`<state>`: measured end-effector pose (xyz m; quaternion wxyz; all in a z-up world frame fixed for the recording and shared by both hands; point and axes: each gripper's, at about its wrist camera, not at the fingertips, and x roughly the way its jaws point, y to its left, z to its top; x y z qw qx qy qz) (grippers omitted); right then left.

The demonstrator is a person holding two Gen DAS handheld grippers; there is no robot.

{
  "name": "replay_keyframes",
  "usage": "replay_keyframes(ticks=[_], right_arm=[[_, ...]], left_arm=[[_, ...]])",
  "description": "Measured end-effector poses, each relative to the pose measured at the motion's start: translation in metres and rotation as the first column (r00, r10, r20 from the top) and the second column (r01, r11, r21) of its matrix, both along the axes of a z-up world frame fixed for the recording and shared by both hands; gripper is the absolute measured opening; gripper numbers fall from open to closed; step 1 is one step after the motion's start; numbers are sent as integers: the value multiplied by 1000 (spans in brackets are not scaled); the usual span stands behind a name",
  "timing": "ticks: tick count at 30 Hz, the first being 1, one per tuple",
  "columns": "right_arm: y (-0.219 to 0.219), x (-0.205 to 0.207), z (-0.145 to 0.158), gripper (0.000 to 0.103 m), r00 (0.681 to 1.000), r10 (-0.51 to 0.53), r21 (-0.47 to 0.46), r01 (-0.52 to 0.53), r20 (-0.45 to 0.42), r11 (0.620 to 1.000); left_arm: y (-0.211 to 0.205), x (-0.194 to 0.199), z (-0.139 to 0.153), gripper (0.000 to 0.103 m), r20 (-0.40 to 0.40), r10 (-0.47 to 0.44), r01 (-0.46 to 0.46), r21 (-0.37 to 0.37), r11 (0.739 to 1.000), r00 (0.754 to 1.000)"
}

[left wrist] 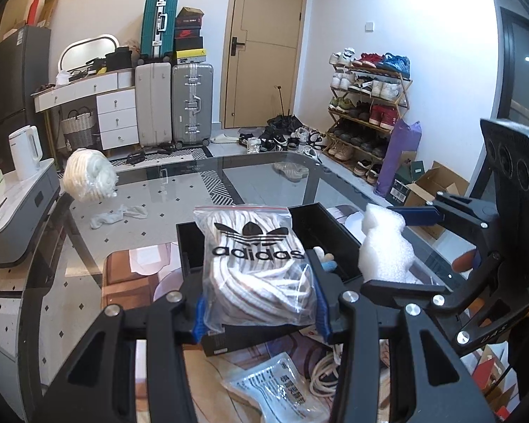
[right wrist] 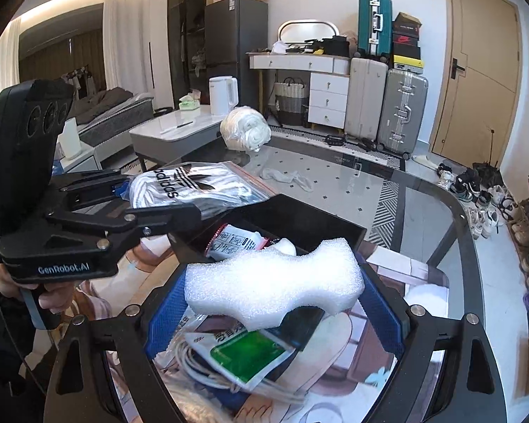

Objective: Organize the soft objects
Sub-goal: 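Place the Adidas bag in the black box with the left tool while the right tool drops the foam in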

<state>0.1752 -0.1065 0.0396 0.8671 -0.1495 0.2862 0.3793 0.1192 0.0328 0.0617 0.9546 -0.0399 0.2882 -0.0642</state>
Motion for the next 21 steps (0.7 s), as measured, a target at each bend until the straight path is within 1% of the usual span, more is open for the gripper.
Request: replay_keyframes(ticks=[3,12,17,21], right_arm=[[6,10,-2,92,1000,10,-14,-10,2,1000],[25,37,-14,92,999,33,-69,-32,8,997],[32,49,-20,92,999,48,-97,-47,14,994],[36,57,-25,92,997,81,-127,-77,21,989]], left_arm=[[4,8,-6,45,-8,-15,15,-30,999,1000],[4,27,-17,45,-24,-1,1,-7,1000,1000],[5,34,-21,45,-32,-11,11,10,1000,999],[3,39,-25,45,-40,-28,28,14,1000,999]])
